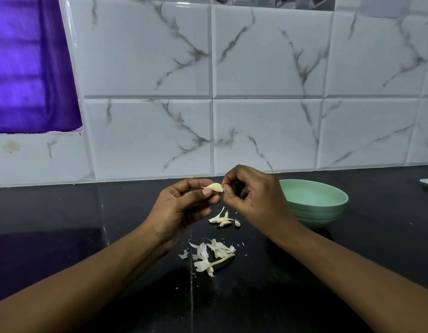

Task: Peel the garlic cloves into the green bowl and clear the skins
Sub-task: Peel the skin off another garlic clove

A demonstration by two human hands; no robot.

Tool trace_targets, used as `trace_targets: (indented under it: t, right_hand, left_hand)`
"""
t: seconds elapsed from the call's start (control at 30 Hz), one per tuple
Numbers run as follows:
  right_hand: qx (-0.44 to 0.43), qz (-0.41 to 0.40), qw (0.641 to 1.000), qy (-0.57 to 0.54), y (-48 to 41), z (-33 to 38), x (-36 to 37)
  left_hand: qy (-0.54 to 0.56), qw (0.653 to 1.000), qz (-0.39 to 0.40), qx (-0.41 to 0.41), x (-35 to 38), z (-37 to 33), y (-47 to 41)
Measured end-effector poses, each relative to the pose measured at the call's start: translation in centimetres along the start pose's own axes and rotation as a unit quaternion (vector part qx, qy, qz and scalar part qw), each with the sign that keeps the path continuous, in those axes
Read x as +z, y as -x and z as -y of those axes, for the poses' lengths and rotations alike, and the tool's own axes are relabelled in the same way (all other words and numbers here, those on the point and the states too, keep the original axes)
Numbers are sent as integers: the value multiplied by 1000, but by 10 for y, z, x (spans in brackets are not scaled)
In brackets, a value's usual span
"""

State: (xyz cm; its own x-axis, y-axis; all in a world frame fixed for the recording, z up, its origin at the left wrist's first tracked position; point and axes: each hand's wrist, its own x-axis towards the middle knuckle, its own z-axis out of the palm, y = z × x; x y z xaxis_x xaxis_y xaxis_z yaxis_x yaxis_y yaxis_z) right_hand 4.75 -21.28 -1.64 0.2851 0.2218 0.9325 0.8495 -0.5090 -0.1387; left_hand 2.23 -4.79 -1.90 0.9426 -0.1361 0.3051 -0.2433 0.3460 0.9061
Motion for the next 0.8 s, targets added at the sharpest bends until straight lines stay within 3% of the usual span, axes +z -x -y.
trace_targets:
  t: [0.2, 0.33, 0.8]
  right_hand:
    - [-46, 0, 997, 61, 2, 2, 3]
    - [13, 12, 1000, 1, 3, -1, 4]
    - [100, 37, 988, -115, 3, 0, 8]
  left_hand:
    - [8, 1000, -17, 3, 3, 2, -2]
    - [-5, 1000, 0, 7, 1, 1, -3]
    - [-65, 995, 67, 43, -7, -3, -5]
